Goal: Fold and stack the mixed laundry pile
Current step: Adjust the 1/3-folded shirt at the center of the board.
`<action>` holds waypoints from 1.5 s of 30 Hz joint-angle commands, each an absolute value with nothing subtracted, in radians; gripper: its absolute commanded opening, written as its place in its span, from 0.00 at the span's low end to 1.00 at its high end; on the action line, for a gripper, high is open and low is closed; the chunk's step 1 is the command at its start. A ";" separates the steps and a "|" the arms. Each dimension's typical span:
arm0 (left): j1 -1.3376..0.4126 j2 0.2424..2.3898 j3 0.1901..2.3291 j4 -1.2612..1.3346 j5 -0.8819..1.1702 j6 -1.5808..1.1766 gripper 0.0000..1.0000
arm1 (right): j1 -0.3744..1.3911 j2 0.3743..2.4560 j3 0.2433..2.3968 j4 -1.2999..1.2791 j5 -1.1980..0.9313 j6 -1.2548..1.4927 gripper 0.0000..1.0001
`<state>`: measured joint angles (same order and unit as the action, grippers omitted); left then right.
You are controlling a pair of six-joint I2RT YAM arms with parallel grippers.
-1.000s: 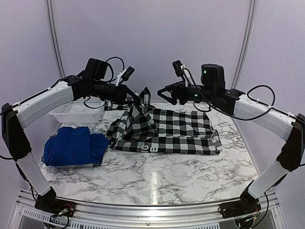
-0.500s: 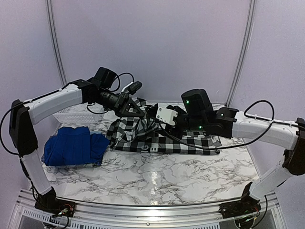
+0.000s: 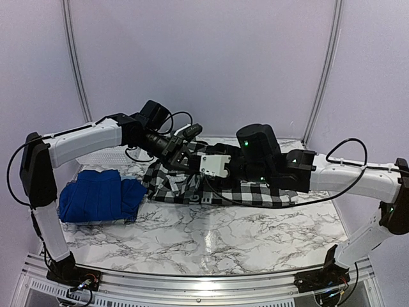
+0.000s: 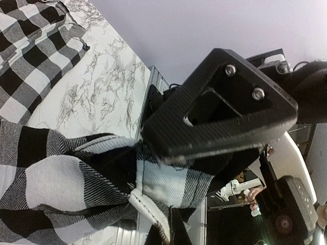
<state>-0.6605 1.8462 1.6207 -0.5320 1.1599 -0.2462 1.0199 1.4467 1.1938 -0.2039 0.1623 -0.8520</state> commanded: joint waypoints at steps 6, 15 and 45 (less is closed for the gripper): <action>-0.699 1.871 1.643 -0.584 1.188 -0.208 0.00 | 1.057 1.483 1.260 -0.213 0.197 -0.874 0.65; -0.708 1.840 1.604 -0.596 1.184 -0.179 0.04 | 1.058 1.493 1.271 -0.232 0.186 -0.836 0.47; -0.531 1.729 1.622 -0.618 0.931 -0.125 0.64 | 0.990 1.427 1.208 -0.166 0.188 -0.729 0.00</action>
<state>-0.6094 1.8072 1.6058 -0.6052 1.0840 -0.1513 1.0298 1.4784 1.2106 -0.2306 0.1890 -0.7704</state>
